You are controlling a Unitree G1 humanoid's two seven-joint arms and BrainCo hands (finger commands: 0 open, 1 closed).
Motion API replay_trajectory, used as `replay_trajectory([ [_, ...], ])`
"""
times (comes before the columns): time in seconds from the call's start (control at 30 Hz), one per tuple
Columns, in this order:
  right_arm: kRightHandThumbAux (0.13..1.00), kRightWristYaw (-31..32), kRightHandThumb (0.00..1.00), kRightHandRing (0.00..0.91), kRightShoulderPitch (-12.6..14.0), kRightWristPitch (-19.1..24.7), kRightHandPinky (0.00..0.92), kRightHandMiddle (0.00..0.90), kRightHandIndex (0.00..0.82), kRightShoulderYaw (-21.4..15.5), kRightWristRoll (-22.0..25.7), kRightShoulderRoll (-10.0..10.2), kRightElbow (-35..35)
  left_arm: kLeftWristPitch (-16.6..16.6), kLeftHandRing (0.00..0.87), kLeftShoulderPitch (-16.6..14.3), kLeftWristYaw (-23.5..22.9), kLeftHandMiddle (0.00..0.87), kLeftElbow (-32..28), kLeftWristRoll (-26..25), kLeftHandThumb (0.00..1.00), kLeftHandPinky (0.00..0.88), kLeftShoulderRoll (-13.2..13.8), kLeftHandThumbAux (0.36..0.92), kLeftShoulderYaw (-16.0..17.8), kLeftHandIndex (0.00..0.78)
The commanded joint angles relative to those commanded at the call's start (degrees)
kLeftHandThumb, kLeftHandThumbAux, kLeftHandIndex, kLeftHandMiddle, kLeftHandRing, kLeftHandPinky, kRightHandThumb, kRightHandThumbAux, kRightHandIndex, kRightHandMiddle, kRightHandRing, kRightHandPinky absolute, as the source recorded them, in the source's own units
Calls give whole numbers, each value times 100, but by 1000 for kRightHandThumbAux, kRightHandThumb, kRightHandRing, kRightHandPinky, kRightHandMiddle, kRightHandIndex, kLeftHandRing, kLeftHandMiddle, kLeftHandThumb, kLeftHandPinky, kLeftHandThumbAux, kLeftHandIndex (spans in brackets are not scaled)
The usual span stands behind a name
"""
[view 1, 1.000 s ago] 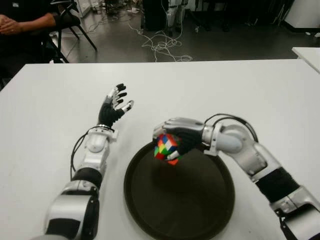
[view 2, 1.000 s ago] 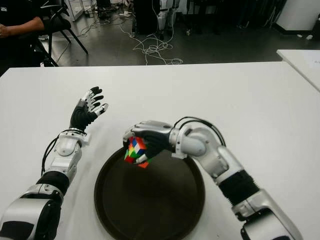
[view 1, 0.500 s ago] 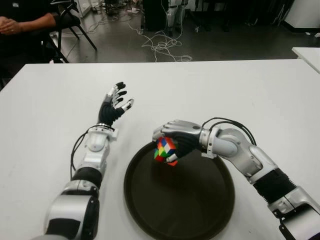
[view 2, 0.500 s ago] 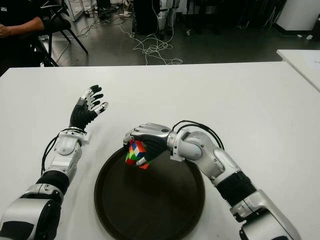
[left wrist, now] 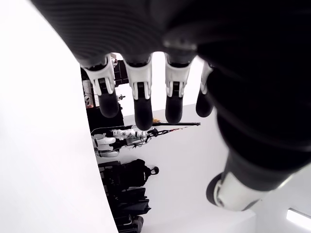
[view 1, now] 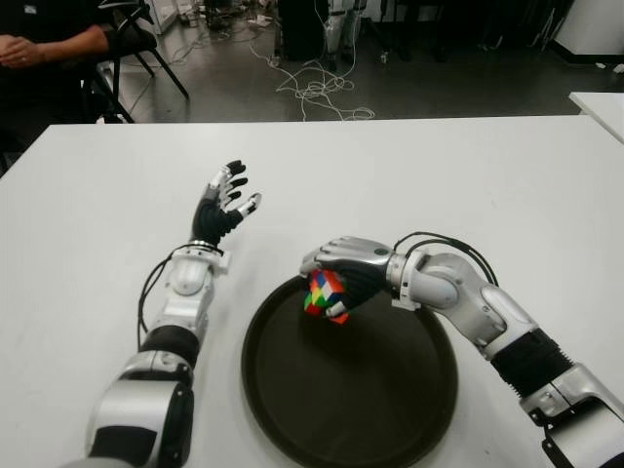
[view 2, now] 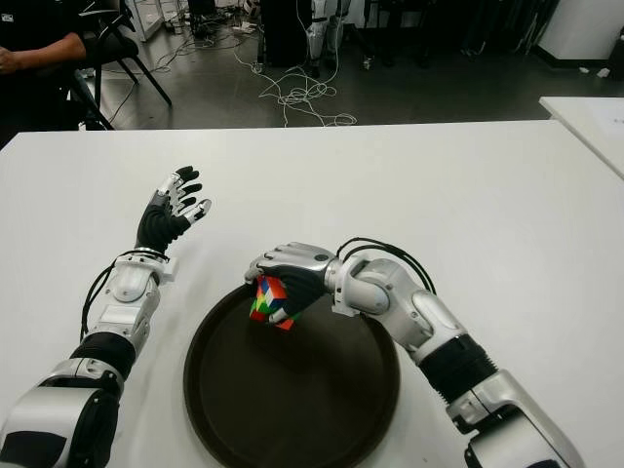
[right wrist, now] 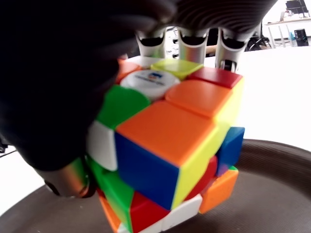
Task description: Pick up the Rubik's Cube and put it in the plate
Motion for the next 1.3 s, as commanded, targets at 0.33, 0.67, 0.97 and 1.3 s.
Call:
replay_trajectory([
  [0.33,736,-200,691,449,2,37,441,463,413,93,-280,5,31,25,115,3,-14,132,-42,3,0,106,-1,750,-8,120],
  [0.67,735,-433,691,460,14,171,473,461,414,153,-661,-48,-82,8,122,26,14,142,-52,27,0,114,9,749,-19,129],
  [0.97,737,-146,689,473,-20,171,492,466,414,152,-552,-124,-162,3,123,42,35,140,-80,26,1,120,4,748,-20,134],
  [1.3,748,922,666,274,11,463,289,259,399,-64,-18,-421,-980,24,122,34,75,145,-80,63,0,108,21,761,-49,134],
])
